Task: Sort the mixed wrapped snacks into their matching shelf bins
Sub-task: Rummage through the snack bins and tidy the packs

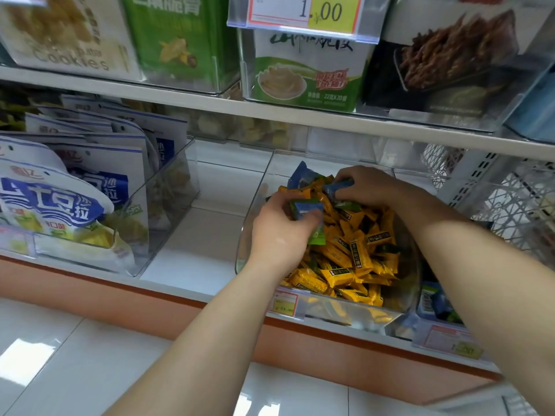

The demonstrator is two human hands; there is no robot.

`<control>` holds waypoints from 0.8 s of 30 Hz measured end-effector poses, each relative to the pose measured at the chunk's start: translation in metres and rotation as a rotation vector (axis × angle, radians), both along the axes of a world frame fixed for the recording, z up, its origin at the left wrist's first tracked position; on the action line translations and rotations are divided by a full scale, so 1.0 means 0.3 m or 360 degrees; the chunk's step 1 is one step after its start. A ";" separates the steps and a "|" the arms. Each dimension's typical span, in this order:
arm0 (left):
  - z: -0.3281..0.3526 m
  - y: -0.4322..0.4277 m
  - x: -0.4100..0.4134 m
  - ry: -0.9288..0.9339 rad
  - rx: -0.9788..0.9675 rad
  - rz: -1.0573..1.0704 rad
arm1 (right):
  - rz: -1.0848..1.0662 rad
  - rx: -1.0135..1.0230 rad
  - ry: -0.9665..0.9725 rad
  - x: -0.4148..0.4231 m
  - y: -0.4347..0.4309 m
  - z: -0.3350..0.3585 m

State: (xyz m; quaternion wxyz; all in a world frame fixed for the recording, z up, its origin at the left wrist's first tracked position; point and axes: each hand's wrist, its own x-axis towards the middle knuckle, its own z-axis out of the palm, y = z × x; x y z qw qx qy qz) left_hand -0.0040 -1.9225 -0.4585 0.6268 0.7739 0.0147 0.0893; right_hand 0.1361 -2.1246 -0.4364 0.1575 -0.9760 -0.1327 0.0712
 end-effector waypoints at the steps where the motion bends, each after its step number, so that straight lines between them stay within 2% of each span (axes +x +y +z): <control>1: 0.001 -0.006 0.002 0.0006 -0.0016 0.0012 | 0.0008 0.0049 -0.0047 -0.002 -0.002 -0.002; 4: 0.012 -0.022 0.007 0.0005 -0.0057 0.0067 | -0.0027 0.0269 -0.0286 -0.023 -0.015 -0.013; 8: 0.040 -0.038 0.009 0.0009 -0.0182 0.0203 | -0.0080 0.0632 -0.0453 -0.093 -0.016 0.023; 11: 0.054 -0.053 -0.011 0.0048 -0.0334 0.0206 | -0.0160 0.1058 -0.0402 -0.176 -0.026 0.074; 15: 0.077 -0.084 -0.054 0.0091 -0.0607 0.0089 | -0.0307 0.1434 -0.0299 -0.310 -0.057 0.108; 18: 0.087 -0.142 -0.090 0.0119 -0.0577 -0.0020 | -0.0468 0.1665 -0.0186 -0.410 -0.126 0.091; 20: 0.086 -0.189 -0.111 0.0118 -0.0528 -0.0112 | -0.0586 0.1668 -0.0153 -0.465 -0.182 0.070; 24: 0.107 -0.363 -0.140 -0.0174 -0.0190 -0.0333 | -0.0878 0.1594 -0.0442 -0.573 -0.348 0.028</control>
